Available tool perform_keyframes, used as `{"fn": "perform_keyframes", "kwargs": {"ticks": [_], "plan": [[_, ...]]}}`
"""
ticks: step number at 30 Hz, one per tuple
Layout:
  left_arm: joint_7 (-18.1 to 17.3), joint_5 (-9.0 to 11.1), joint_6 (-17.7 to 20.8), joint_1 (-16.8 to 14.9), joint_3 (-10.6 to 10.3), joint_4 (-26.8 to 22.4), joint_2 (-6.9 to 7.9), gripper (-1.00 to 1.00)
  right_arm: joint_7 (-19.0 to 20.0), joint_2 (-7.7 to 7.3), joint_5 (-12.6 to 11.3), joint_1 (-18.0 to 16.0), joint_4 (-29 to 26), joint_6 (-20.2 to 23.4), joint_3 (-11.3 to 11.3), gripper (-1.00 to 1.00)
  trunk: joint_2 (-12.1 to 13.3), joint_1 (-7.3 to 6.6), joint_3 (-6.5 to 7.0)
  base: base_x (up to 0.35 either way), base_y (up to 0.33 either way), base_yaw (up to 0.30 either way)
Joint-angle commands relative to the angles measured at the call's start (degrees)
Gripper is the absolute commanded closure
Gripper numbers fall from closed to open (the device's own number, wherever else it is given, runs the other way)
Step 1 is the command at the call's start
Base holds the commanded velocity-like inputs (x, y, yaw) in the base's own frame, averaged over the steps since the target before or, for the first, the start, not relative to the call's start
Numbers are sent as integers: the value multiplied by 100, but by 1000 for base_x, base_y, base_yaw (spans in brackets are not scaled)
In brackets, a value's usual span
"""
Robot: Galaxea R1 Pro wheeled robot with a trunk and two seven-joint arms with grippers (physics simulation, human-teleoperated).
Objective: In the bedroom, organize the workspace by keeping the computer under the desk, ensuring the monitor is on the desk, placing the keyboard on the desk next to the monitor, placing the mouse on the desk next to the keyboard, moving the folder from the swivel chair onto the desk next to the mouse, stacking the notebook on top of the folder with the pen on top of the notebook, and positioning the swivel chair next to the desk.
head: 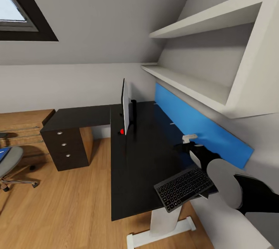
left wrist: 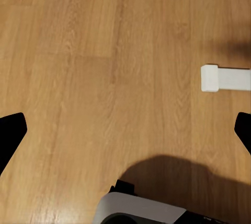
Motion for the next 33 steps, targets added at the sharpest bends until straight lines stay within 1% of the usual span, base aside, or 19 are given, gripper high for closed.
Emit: {"fn": "perform_keyframes", "kwargs": {"ticks": [1,2,3,9,33], "plan": [[18,9,-16,-4,-3,-3,-1,-100,117,-25,84,2,-11,-6,-49,-100,-10,3,-11,0,0,0],[22,9,-14,-4,-3,-13,0,-100,342,-127,151,17,-9,-96,-49,-100,-51,25,-29,0,0,0],[22,9,-13,-4,-2,-16,0,-100,401,-177,165,21,-8,-122,-52,-100,-91,47,-47,0,0,0],[24,9,-11,-4,-2,-19,1,-100,484,-259,186,26,-7,-155,-57,-100,-331,178,-155,0,0,0],[24,16,-11,-4,-2,-20,1,-100,492,-283,205,28,-7,-164,-58,-100,-1294,705,-586,0,0,0]]}}
